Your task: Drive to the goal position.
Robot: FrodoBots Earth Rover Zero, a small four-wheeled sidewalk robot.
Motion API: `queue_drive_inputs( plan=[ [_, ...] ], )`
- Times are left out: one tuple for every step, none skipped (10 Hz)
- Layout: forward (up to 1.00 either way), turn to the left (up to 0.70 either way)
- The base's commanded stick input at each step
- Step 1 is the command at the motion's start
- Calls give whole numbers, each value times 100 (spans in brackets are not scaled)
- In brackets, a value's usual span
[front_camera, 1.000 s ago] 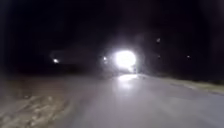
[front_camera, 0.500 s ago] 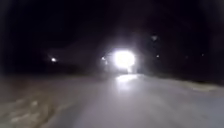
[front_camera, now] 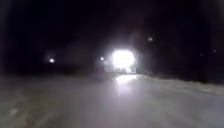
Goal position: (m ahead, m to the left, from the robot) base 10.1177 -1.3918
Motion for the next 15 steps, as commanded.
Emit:
queue_drive_inputs(
  plan=[
    [100,0],
    [100,0],
    [100,0],
    [100,2],
    [100,4],
    [100,6],
    [100,8],
    [100,6],
    [100,4],
    [100,3],
    [100,3],
    [100,3],
    [100,3],
    [100,3],
    [100,3]
  ],
)
